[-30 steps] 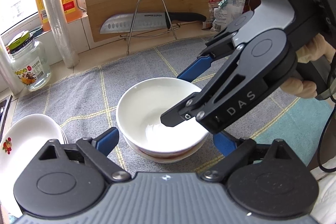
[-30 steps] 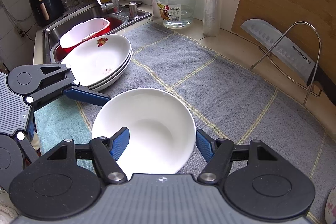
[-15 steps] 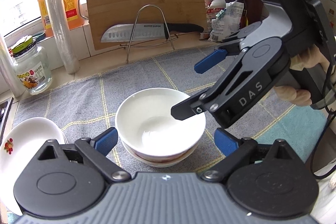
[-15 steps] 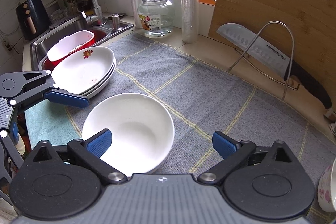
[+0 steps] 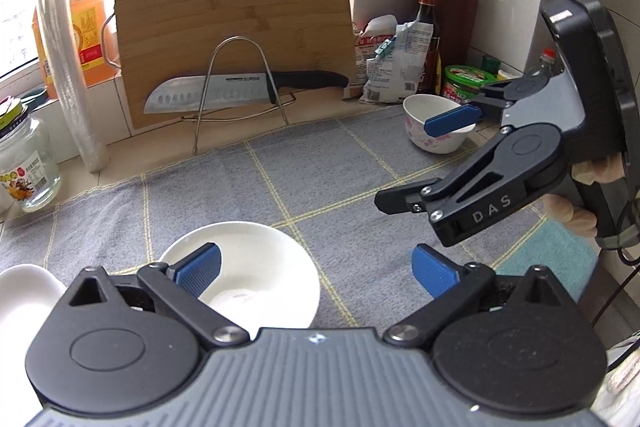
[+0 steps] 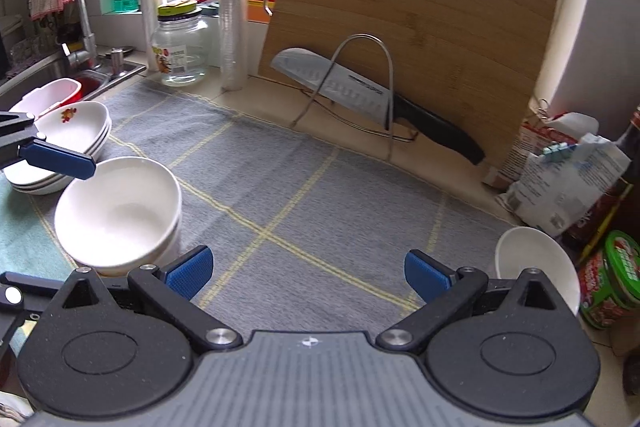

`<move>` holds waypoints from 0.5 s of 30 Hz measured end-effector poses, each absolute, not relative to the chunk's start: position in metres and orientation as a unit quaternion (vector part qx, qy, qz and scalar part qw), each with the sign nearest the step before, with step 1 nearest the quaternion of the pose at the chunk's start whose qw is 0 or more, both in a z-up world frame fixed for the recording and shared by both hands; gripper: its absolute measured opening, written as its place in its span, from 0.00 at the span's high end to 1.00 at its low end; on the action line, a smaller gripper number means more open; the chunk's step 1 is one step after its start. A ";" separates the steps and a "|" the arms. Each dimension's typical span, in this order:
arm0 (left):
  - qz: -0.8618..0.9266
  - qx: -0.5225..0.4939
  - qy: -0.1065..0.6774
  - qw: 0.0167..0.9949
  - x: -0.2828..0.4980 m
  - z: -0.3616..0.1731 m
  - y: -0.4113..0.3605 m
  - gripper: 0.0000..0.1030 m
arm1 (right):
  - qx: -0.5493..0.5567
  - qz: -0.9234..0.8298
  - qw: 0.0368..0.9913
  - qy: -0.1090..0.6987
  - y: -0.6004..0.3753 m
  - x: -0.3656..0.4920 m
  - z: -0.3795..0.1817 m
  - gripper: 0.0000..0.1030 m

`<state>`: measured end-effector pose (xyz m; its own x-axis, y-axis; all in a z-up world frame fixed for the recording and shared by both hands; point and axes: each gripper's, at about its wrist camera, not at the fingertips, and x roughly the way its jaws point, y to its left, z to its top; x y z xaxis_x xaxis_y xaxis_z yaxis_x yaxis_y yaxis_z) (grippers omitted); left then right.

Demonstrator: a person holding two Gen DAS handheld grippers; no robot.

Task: Organize plates and bowls
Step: 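Move both tools to the last small pink-flowered bowl by the condiments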

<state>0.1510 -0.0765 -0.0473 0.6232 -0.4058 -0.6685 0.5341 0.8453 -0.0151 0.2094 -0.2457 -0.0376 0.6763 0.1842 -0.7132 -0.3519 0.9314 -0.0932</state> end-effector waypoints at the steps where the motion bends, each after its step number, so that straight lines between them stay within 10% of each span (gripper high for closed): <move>1: -0.264 0.095 0.344 0.896 0.152 -0.047 -0.082 0.02 | -0.109 0.143 0.909 0.375 -0.252 0.208 -0.038 0.00; 15: -0.300 0.075 0.364 0.879 0.169 -0.062 -0.166 0.02 | -0.123 0.061 0.906 0.400 -0.350 0.191 -0.069 0.00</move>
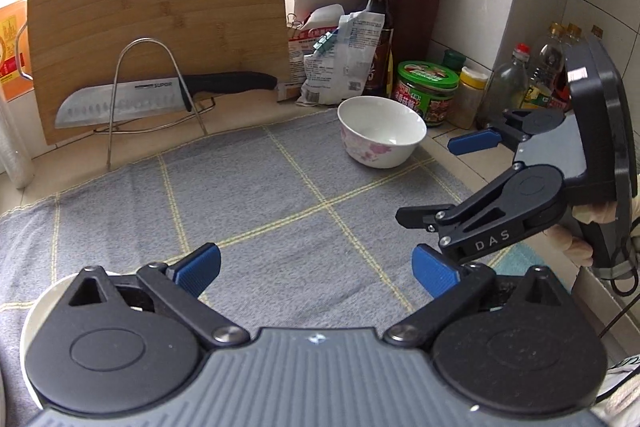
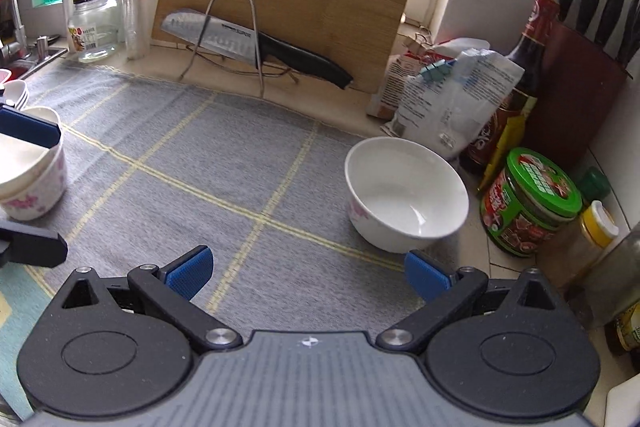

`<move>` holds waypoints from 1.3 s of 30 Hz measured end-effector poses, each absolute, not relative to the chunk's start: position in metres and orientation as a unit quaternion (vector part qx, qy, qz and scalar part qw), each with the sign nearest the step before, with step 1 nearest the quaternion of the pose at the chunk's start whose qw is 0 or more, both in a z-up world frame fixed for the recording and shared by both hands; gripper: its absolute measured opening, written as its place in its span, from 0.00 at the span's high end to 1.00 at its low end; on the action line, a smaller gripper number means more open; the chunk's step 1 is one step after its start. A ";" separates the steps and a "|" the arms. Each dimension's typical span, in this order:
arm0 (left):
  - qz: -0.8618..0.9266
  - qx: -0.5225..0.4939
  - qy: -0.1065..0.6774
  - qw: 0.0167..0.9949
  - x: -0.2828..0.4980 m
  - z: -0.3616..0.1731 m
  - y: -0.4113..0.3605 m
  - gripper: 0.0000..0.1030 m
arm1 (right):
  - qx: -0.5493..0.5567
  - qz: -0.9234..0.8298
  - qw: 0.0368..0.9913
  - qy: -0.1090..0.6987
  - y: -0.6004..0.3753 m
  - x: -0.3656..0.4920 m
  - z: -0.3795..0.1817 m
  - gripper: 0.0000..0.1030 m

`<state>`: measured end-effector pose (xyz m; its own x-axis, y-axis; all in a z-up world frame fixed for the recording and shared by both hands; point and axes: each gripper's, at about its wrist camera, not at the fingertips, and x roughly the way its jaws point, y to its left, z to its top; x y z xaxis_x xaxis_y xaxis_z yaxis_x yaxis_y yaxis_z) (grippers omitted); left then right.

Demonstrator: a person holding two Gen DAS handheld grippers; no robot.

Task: Organize plates and bowls
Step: 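Move both tools to the last small pink-flowered bowl by the condiments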

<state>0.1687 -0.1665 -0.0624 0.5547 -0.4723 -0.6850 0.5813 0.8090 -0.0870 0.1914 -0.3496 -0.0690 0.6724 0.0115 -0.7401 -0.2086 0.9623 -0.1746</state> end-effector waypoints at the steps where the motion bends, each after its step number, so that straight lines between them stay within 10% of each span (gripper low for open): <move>1: -0.299 0.070 0.370 0.877 0.172 -0.065 -0.173 0.02 | -0.128 0.059 0.904 0.404 -0.355 0.192 -0.073 0.00; 39: -0.298 0.057 0.419 0.856 0.283 -0.091 -0.319 0.02 | -0.171 0.172 0.895 0.374 -0.440 0.250 -0.119 0.00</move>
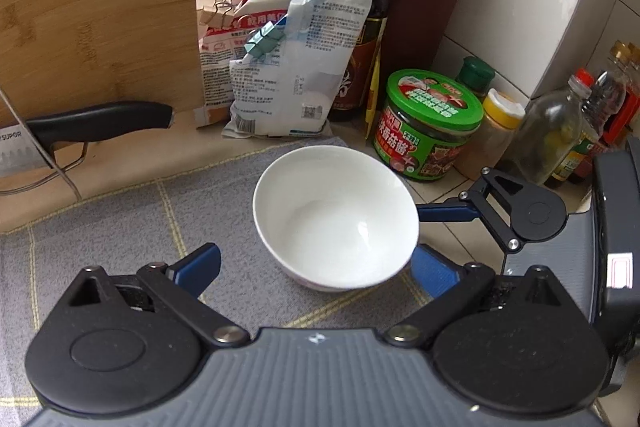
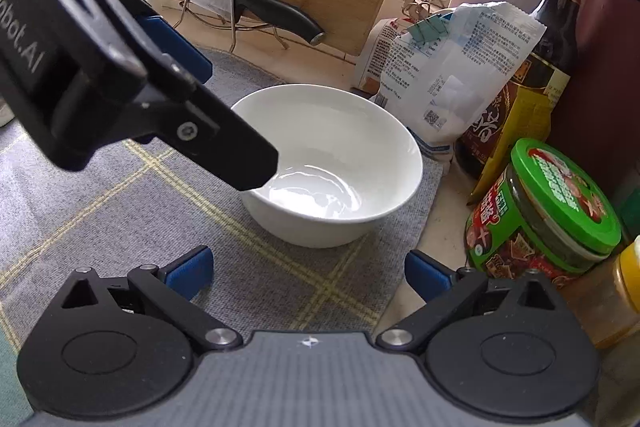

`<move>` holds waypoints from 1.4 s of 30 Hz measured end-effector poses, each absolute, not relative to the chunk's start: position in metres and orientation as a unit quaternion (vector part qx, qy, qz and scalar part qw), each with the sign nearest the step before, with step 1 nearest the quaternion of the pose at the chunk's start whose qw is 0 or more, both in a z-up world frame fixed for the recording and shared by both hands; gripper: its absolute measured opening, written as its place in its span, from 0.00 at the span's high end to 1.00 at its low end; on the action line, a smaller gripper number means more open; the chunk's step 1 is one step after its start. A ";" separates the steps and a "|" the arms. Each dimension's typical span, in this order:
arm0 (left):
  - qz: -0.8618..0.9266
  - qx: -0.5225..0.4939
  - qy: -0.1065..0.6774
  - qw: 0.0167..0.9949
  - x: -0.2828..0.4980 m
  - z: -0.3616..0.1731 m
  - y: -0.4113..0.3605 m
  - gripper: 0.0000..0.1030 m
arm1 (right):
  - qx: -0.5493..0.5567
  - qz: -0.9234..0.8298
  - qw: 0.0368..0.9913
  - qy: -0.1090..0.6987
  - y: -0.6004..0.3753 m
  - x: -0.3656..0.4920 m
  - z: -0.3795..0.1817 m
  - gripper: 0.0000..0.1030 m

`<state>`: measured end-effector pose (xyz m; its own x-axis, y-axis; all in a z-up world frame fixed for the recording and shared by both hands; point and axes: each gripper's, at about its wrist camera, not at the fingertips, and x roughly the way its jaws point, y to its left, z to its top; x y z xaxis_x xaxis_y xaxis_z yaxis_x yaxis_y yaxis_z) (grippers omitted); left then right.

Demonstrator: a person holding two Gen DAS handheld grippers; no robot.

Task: Organize plates and bowls
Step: 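Close the left tool on the bowl rim while the right tool grips the opposite rim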

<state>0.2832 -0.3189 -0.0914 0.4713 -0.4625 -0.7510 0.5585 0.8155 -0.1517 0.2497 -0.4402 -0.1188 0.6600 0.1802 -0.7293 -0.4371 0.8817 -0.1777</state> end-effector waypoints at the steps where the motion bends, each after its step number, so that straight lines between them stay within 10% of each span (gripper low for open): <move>1: -0.300 0.057 0.419 0.855 0.287 -0.091 -0.322 0.02 | -0.171 0.174 0.896 0.371 -0.441 0.251 -0.118 0.00; 42: -0.318 0.049 0.473 0.820 0.339 -0.106 -0.356 0.13 | -0.157 0.200 0.905 0.342 -0.441 0.266 -0.106 0.12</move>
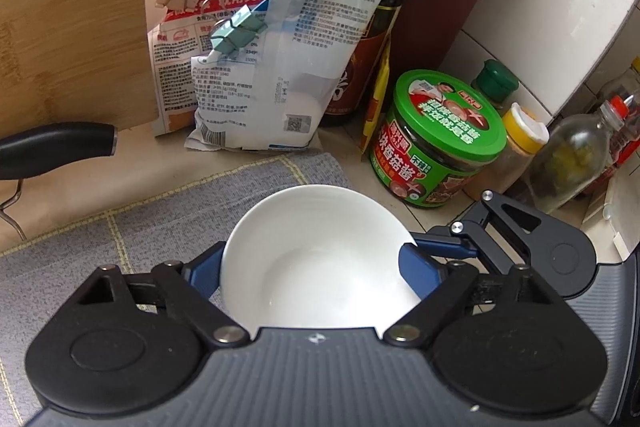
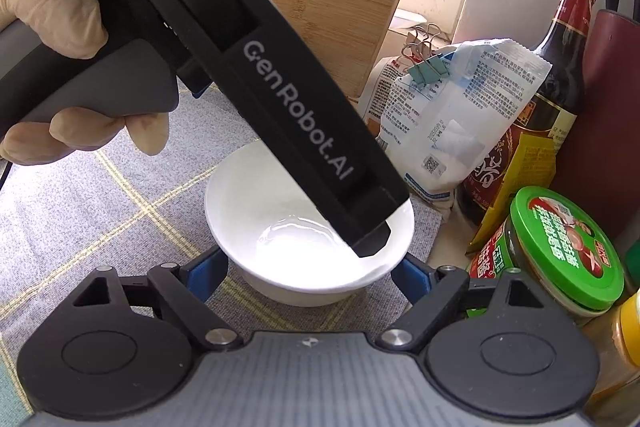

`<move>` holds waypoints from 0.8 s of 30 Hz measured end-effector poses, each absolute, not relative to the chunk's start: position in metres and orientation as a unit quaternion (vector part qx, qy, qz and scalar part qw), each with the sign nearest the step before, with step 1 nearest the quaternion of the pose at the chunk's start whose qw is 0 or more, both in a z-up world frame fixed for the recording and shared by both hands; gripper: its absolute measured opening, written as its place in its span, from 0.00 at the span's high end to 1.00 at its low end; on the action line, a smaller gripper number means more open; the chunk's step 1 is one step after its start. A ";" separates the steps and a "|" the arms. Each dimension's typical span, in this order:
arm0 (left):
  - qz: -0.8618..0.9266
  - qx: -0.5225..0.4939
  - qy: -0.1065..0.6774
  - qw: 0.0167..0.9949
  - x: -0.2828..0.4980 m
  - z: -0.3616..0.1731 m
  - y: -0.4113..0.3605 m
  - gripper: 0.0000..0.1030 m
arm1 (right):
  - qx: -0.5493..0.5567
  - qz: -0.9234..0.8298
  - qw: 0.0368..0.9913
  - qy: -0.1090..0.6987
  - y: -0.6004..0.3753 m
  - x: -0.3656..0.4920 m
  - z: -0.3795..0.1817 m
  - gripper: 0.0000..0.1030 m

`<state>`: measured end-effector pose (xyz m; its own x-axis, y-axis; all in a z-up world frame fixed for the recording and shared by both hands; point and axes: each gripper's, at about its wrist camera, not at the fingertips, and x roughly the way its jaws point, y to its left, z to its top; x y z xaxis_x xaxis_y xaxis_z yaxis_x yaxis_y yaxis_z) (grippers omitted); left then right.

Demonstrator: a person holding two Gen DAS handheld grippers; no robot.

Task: Organize plates and bowls
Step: 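Close the left tool on the bowl rim while the right tool grips the opposite rim, then lift the small bowl with both tools and carry it toward the nested bowls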

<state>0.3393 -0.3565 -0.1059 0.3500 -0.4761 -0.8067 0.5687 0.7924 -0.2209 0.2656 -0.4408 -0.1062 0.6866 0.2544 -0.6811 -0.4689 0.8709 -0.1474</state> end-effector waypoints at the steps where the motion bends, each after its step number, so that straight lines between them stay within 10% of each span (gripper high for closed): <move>1: -0.319 0.047 0.474 0.820 0.340 -0.106 -0.356 0.13 | -0.156 0.200 0.905 0.342 -0.441 0.266 -0.106 0.12; 24: -0.327 0.042 0.465 0.822 0.314 -0.080 -0.339 0.13 | -0.160 0.213 0.894 0.362 -0.430 0.248 -0.079 0.12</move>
<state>0.3136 -0.3390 -0.0795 0.3545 -0.4978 -0.7915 0.5766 0.7828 -0.2340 0.2480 -0.4296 -0.0785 0.6479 0.2646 -0.7143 -0.4958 0.8584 -0.1317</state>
